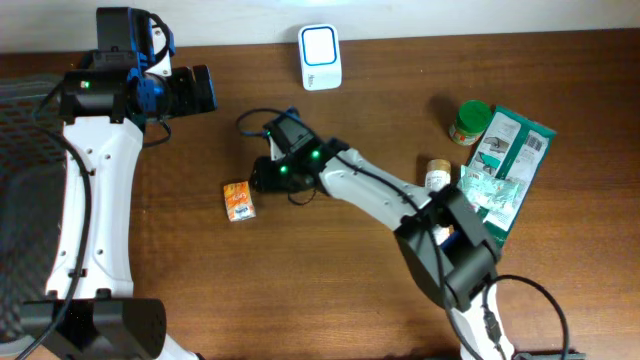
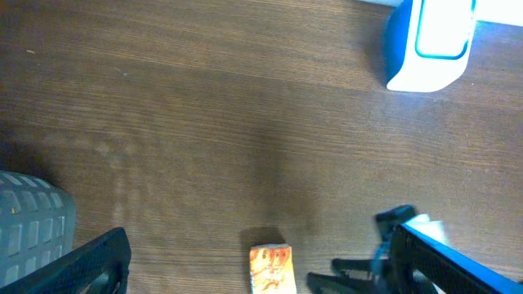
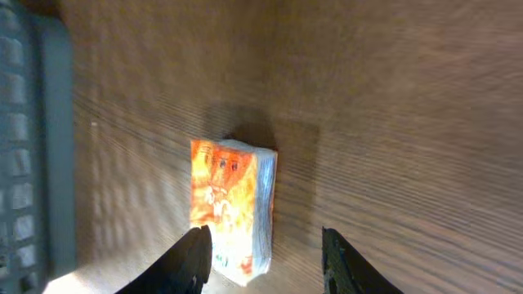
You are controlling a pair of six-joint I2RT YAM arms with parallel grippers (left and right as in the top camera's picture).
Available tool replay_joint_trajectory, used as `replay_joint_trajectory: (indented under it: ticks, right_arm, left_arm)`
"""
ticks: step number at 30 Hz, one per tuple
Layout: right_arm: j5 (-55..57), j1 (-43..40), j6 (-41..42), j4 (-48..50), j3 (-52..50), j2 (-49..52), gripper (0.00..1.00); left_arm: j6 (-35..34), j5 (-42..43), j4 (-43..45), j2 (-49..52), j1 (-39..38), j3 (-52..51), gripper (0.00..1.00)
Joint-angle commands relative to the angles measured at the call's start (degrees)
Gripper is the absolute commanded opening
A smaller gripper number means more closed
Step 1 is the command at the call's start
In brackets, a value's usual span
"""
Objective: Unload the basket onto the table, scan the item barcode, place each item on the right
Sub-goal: 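Reach the right gripper to the orange packet and grasp it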
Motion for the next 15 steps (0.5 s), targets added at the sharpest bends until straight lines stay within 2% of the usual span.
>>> replay_joint_trajectory:
  ticks: [1, 9, 15]
  right_arm:
    - [1.36, 2.58, -1.51, 2.32, -0.48, 2.64, 0.41]
    - [1.09, 4.37, -1.53, 2.12, -0.50, 5.64, 0.38]
    - [-0.04, 4.20, -1.16, 1.99, -0.48, 6.10, 0.10]
  left_arm:
    - [0.33, -0.20, 0.09, 0.02, 0.04, 0.09, 0.99]
    - [0.33, -0.20, 0.11, 0.02, 0.04, 0.09, 0.99]
    - [0.33, -0.20, 0.11, 0.02, 0.04, 0.09, 0.99]
